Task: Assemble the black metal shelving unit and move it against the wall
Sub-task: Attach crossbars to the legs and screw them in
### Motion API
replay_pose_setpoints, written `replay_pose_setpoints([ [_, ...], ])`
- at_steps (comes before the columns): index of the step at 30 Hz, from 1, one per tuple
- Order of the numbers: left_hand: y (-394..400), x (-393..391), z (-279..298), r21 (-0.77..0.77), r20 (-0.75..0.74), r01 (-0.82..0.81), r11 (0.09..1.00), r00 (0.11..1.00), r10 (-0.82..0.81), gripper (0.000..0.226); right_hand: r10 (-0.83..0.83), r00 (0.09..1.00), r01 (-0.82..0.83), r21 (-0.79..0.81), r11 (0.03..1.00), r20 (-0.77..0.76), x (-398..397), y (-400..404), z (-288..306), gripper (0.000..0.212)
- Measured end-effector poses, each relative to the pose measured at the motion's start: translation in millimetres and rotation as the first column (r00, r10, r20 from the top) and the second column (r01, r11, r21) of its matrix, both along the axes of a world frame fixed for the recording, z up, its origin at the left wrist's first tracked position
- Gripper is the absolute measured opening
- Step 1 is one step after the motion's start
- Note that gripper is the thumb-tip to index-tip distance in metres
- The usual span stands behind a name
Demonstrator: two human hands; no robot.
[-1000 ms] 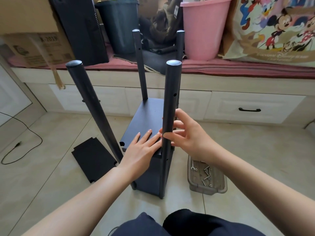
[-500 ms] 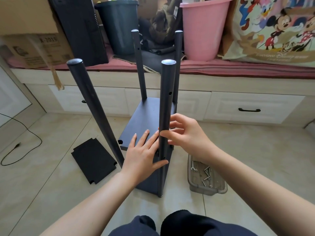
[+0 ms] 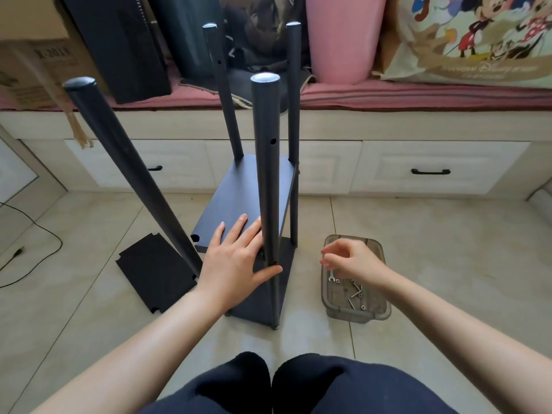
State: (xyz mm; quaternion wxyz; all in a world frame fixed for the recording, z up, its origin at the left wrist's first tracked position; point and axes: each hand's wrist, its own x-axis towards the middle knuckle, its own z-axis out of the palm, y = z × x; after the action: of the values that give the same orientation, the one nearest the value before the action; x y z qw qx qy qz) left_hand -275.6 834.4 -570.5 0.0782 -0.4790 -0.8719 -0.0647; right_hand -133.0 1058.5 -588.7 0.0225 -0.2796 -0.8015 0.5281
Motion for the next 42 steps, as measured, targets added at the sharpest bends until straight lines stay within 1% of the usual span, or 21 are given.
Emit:
replay_pose_setpoints([
  [3, -0.7, -0.5, 0.2, -0.021, -0.009, -0.002, 1.0, 1.0, 0.002, 0.082, 0.004, 0.978, -0.033, 0.137, 0.99, 0.207, 8.4, 11.4, -47.7, 0.022],
  [5, -0.7, 0.4, 0.8, 0.0, 0.004, -0.001, 1.0, 1.0, 0.001, 0.081, 0.007, 0.945, -0.087, 0.23, 0.969, 0.326, 12.7, 16.0, -73.9, 0.026],
  [8, -0.3, 1.5, 1.5, 0.017, 0.015, 0.002, 1.0, 1.0, -0.002, 0.08, 0.041, 0.886, -0.174, 0.251, 0.952, 0.461, 16.2, 16.6, -102.5, 0.03],
  [11, -0.5, 1.6, 1.2, 0.018, 0.01, -0.007, 1.0, 1.0, 0.007, 0.08, 0.104, 0.827, -0.269, 0.226, 0.936, 0.552, 16.2, 12.3, -116.0, 0.041],
  [13, -0.4, 2.2, 1.5, 0.025, 0.005, -0.005, 1.0, 1.0, 0.005, 0.08, 0.139, 0.805, -0.314, 0.215, 0.925, 0.577, 16.1, 8.4, -120.0, 0.045],
  [18, 0.1, 3.0, 0.5, 0.061, -0.003, 0.0, 0.998, 1.0, 0.0, 0.076, 0.21, 0.789, -0.407, 0.237, 0.882, 0.577, 20.5, -3.8, -123.9, 0.035],
  [24, 0.3, 3.4, -1.2, 0.084, -0.029, 0.01, 0.996, 1.0, -0.007, 0.074, 0.324, 0.788, -0.425, 0.081, 0.902, 0.524, 30.6, -22.3, -120.1, 0.035],
  [28, 1.1, 2.2, -2.9, 0.093, -0.04, 0.016, 0.996, 0.999, -0.012, 0.075, 0.386, 0.785, -0.452, 0.022, 0.892, 0.485, 31.2, -29.0, -119.1, 0.031],
  [30, 0.8, 1.3, -4.5, 0.1, -0.05, 0.015, 0.995, 0.999, -0.01, 0.073, 0.372, 0.793, -0.448, 0.048, 0.893, 0.483, 28.0, -27.6, -121.8, 0.029],
  [33, 1.0, 1.2, -5.5, 0.111, -0.06, 0.015, 0.994, 0.998, -0.008, 0.074, 0.288, 0.793, -0.445, 0.186, 0.876, 0.537, 25.3, -17.3, -133.8, 0.029],
  [35, 2.1, 1.1, -5.7, 0.121, -0.065, 0.016, 0.992, 0.998, -0.008, 0.074, 0.252, 0.747, -0.485, 0.245, 0.839, 0.615, 24.9, -10.4, -145.6, 0.026],
  [38, 2.3, 0.7, -7.9, 0.142, -0.08, 0.019, 0.99, 0.997, -0.008, 0.073, 0.222, 0.66, -0.557, 0.27, 0.785, 0.717, 21.0, 1.3, -164.7, 0.017],
  [42, 3.3, 0.1, -11.0, 0.177, -0.101, 0.036, 0.984, 0.995, -0.018, 0.069, 0.234, 0.576, -0.637, 0.25, 0.73, 0.783, 8.3, 16.0, -179.8, 0.023],
])
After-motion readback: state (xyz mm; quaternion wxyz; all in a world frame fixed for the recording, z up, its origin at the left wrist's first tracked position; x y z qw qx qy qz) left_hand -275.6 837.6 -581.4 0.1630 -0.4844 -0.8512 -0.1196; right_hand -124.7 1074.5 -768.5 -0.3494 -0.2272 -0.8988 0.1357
